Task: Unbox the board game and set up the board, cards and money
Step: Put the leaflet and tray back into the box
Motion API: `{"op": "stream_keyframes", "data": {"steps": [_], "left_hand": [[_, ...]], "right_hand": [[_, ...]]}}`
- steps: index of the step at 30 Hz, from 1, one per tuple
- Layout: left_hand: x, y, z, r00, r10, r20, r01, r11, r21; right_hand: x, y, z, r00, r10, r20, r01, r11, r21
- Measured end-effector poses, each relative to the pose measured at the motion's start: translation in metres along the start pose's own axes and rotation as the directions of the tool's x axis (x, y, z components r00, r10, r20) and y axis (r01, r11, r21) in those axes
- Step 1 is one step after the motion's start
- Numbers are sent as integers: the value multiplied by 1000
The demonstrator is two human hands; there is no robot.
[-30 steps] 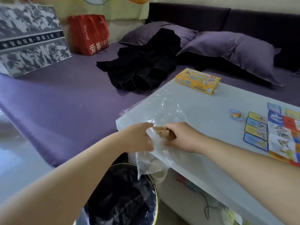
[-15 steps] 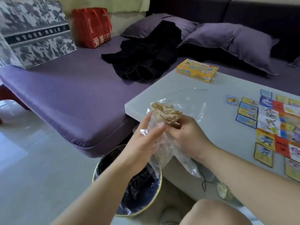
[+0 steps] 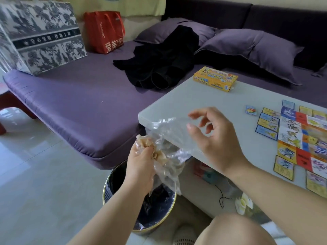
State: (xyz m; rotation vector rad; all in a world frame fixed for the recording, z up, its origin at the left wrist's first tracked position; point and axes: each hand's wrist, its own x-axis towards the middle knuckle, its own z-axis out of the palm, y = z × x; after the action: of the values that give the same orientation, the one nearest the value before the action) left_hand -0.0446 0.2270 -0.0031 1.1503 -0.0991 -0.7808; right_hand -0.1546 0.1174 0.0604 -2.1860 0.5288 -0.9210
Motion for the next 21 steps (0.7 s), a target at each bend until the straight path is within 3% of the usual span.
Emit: {"op": "stream_keyframes", "data": {"steps": [2, 4, 5, 7, 10, 13, 14, 15, 16, 17, 18, 19, 21], "left_hand": [[-2, -1, 0, 999, -19, 49, 14, 994, 106], [-3, 0, 3, 995, -33, 91, 25, 996, 83], [-4, 3, 5, 992, -56, 109, 54, 998, 21], [-4, 8, 5, 972, -155, 177, 171, 983, -74], [-6, 14, -2, 921, -272, 279, 314, 941, -122], [-5, 15, -10, 901, -215, 376, 276, 954, -115], [-5, 14, -13, 910, -204, 361, 235, 971, -44], [-5, 12, -17, 929, -178, 325, 141, 981, 134], [-6, 10, -22, 948, -127, 292, 3, 920, 393], [-7, 8, -26, 952, -63, 300, -145, 768, 623], [-8, 5, -30, 937, -22, 348, -265, 605, 751], [-11, 2, -33, 921, 16, 389, -336, 537, 773], [-14, -6, -38, 912, 82, 401, -374, 565, 736]], "right_hand": [[3, 0, 5, 976, 62, 208, -66, 998, 11], [-6, 0, 19, 830, 134, 542, -159, 987, 1], [-13, 0, 27, 755, 135, 641, -151, 988, -30], [-27, 1, 38, 684, 121, 720, -102, 992, -70], [-26, 8, 43, 717, 117, 687, -27, 990, -141], [-17, 25, 48, 804, 63, 591, 31, 989, -147], [-16, 30, 49, 833, 73, 549, 12, 989, -149], [-15, 35, 50, 855, 102, 508, -33, 989, -143], [-16, 38, 52, 872, 142, 468, -90, 987, -131], [-17, 40, 55, 884, 185, 428, -152, 982, -112], [-19, 42, 59, 890, 234, 392, -220, 972, -81], [-22, 44, 64, 886, 284, 366, -289, 956, -41], [-29, 43, 76, 853, 383, 355, -423, 905, 42]]}}
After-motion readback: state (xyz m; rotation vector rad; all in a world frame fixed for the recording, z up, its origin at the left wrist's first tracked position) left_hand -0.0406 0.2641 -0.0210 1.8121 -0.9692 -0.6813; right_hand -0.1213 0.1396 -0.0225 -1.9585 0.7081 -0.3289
